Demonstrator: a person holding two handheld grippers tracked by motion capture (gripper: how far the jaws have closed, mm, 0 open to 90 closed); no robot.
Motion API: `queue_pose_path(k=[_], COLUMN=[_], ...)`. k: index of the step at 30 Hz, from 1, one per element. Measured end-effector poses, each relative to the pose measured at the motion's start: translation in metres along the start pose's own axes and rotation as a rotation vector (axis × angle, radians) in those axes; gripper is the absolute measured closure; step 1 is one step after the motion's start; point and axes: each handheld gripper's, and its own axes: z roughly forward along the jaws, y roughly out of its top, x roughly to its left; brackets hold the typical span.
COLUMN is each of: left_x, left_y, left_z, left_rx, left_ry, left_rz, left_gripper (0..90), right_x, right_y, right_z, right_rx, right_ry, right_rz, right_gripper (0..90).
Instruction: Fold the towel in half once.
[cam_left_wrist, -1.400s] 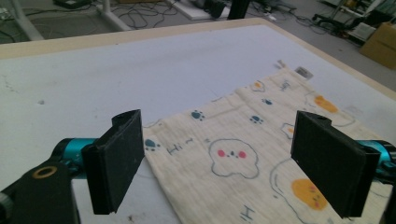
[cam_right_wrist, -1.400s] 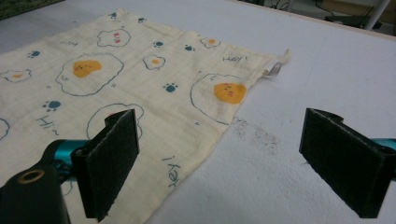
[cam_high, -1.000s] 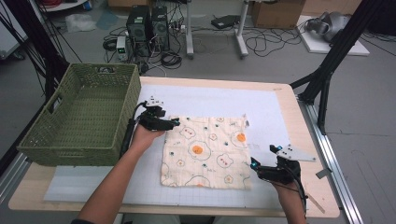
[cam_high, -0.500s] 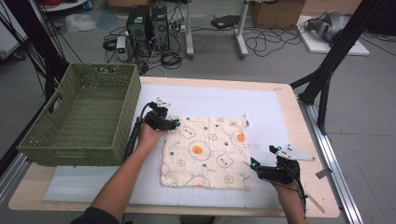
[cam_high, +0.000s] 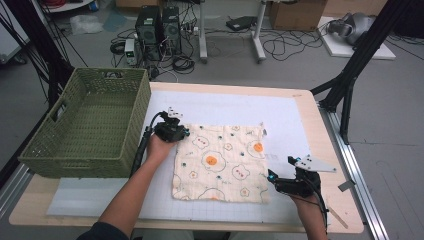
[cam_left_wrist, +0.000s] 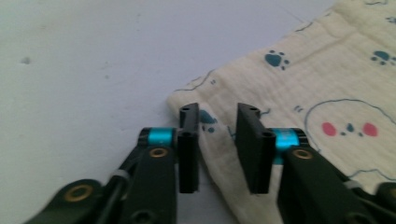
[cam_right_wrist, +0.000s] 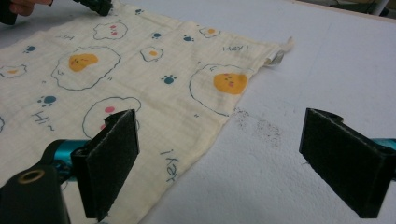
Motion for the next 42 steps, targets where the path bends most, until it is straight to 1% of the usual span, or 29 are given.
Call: queue_pose_path(k=[1, 2, 4, 5, 6, 8, 10, 11, 12, 14, 16, 17, 18, 19, 21, 22, 24, 26, 27, 29, 31, 32, 33, 36, 38, 39, 40, 41, 42], left_x=[-0.001, -0.002, 0.0, 0.002, 0.002, 0.005, 0.008, 0.01, 0.01, 0.011, 0.011, 0.012, 0.013, 0.014, 0.014, 0.014, 0.014, 0.013, 0.013, 0.014, 0.014, 0.015, 0.015, 0.015, 0.016, 0.016, 0.016, 0.016, 0.017], left_y=[0.0, 0.0, 0.0, -0.003, -0.003, -0.005, -0.005, -0.003, -0.003, -0.001, -0.001, -0.001, -0.001, -0.002, -0.002, -0.001, -0.001, 0.0, -0.001, -0.001, -0.002, -0.002, -0.002, -0.002, -0.002, -0.002, -0.002, -0.002, -0.002], left_z=[0.0, 0.0, -0.002, -0.004, -0.004, -0.007, -0.011, -0.016, -0.016, -0.022, -0.023, -0.024, -0.025, -0.025, -0.025, -0.026, -0.027, -0.027, -0.027, -0.025, -0.025, -0.025, -0.025, -0.025, -0.025, -0.025, -0.025, -0.025, -0.024], left_rx=[-0.003, -0.004, -0.003, -0.031, -0.031, -0.064, -0.081, -0.113, -0.113, -0.142, -0.144, -0.144, -0.141, -0.14, -0.142, -0.145, -0.15, -0.149, -0.149, -0.143, -0.143, -0.136, -0.142, -0.139, -0.142, -0.14, -0.137, -0.137, -0.133], left_ry=[-0.019, -0.02, -0.032, -0.042, -0.042, -0.051, -0.062, -0.071, -0.071, -0.073, -0.075, -0.076, -0.076, -0.075, -0.075, -0.074, -0.075, -0.073, -0.072, -0.072, -0.07, -0.069, -0.068, -0.067, -0.063, -0.065, -0.064, -0.064, -0.063], left_rz=[-0.001, 0.001, -0.006, -0.037, -0.037, -0.072, -0.096, -0.12, -0.12, -0.122, -0.118, -0.119, -0.125, -0.125, -0.132, -0.132, -0.133, -0.127, -0.131, -0.14, -0.142, -0.139, -0.146, -0.146, -0.151, -0.153, -0.153, -0.153, -0.151], left_gripper=[81.9, 84.8, 85.6, 85.8, 85.9, 85.9, 85.9, 85.9, 85.9, 85.8, 85.7, 85.7, 85.7, 85.6, 85.5, 85.5, 85.5, 85.4, 85.4, 85.2, 84.6, 84.4, 84.3, 84.3, 84.3, 84.3, 84.5, 84.6, 84.6], right_x=[0.0, 0.001, 0.001, 0.001, 0.001, -0.002, -0.006, -0.009, -0.012, -0.017, -0.022, -0.022, -0.024, -0.026, -0.027, -0.029, -0.033, -0.036, -0.036, -0.039, -0.039, -0.038, -0.038, -0.038, -0.039, -0.039, -0.038, -0.038, -0.036], right_y=[0.0, 0.001, 0.002, 0.003, 0.003, 0.007, 0.012, 0.016, 0.018, 0.025, 0.03, 0.03, 0.035, 0.038, 0.04, 0.046, 0.051, 0.054, 0.054, 0.057, 0.057, 0.058, 0.059, 0.061, 0.061, 0.062, 0.063, 0.063, 0.064], right_z=[0.0, 0.001, 0.004, 0.008, 0.008, 0.016, 0.023, 0.028, 0.033, 0.047, 0.06, 0.06, 0.071, 0.076, 0.081, 0.091, 0.102, 0.113, 0.113, 0.129, 0.134, 0.143, 0.147, 0.154, 0.156, 0.155, 0.154, 0.154, 0.154], right_rx=[0.001, -0.001, 0.001, 0.013, 0.013, 0.033, 0.045, 0.046, 0.051, 0.084, 0.114, 0.114, 0.135, 0.144, 0.156, 0.176, 0.191, 0.21, 0.21, 0.227, 0.231, 0.249, 0.262, 0.283, 0.263, 0.262, 0.264, 0.264, 0.269], right_ry=[0.003, 0.004, 0.01, 0.018, 0.018, 0.019, 0.009, 0.007, 0.008, 0.004, 0.006, 0.006, 0.002, 0.002, 0.005, 0.001, 0.003, -0.009, -0.009, -0.014, -0.006, 0.005, -0.007, -0.002, -0.02, -0.021, -0.012, -0.012, 0.006], right_rz=[0.002, 0.003, 0.003, 0.007, 0.007, 0.015, 0.02, 0.022, 0.035, 0.058, 0.072, 0.072, 0.052, 0.04, 0.038, 0.031, 0.015, 0.013, 0.013, 0.024, 0.024, -0.004, -0.016, 0.003, 0.022, 0.021, 0.013, 0.013, -0.002], right_gripper=[11.2, 11.2, 11.2, 11.2, 11.2, 11.2, 11.2, 11.2, 11.2, 11.2, 11.2, 11.2, 11.2, 11.2, 11.2, 11.2, 11.3, 11.3, 11.3, 11.4, 13.7, 18.0, 18.8, 23.0, 33.4, 41.9, 48.6, 48.6, 58.6])
